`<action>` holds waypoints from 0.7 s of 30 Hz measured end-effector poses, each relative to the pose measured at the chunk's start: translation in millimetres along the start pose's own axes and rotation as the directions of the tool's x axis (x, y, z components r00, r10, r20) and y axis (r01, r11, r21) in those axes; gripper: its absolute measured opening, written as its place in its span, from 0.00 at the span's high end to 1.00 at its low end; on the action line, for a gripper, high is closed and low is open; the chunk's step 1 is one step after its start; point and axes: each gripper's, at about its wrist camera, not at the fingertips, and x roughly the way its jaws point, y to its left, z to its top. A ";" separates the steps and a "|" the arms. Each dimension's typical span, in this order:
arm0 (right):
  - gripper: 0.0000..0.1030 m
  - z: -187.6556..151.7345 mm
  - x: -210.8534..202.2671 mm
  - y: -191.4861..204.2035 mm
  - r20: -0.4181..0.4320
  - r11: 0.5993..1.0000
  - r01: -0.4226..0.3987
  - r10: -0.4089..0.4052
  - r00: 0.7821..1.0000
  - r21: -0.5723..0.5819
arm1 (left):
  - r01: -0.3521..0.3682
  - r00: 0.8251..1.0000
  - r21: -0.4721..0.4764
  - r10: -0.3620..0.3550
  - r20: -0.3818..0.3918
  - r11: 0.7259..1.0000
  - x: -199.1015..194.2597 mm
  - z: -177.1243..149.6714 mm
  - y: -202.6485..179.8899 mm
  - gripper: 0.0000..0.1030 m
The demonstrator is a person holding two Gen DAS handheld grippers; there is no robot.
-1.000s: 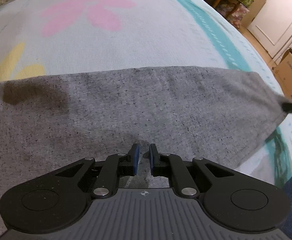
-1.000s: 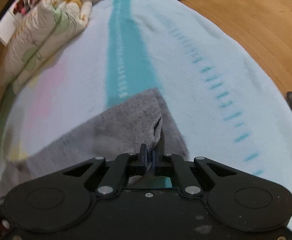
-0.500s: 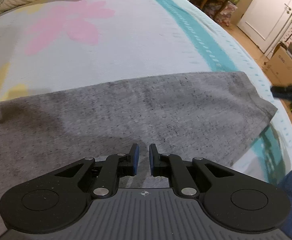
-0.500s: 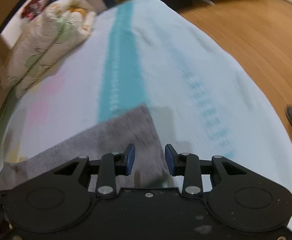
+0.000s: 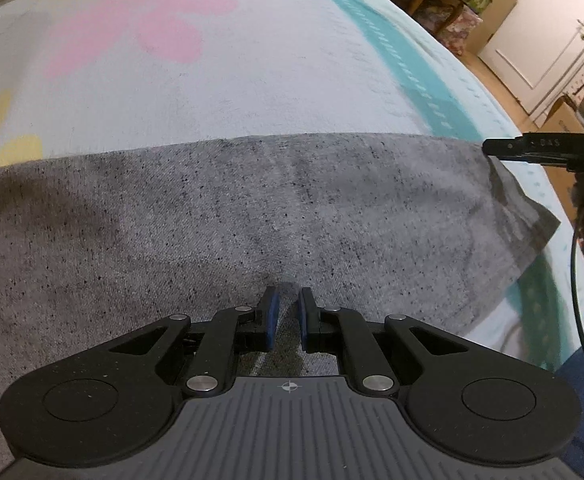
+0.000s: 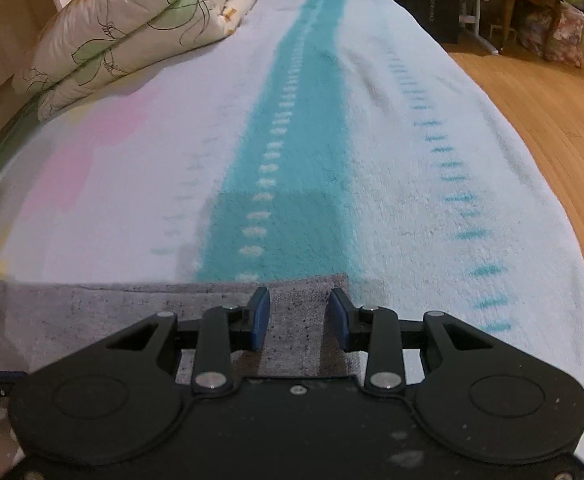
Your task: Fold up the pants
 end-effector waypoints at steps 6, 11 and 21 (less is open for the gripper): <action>0.60 -2.7 3.0 -7.9 0.007 1.000 0.007 -0.007 1.000 0.028 | -0.005 1.000 0.002 0.005 0.006 1.000 -0.4 0.0 -2.5 0.90; 0.91 -6.9 -1.4 1.3 0.018 1.000 -0.023 0.023 1.000 -0.020 | -0.005 1.000 -0.003 0.005 0.015 1.000 -2.4 -0.1 -2.7 0.90; 0.88 0.7 3.0 0.8 0.061 1.000 0.004 -0.003 0.998 -0.018 | -0.027 0.997 0.024 0.025 0.073 0.999 -5.6 17.9 -19.1 0.90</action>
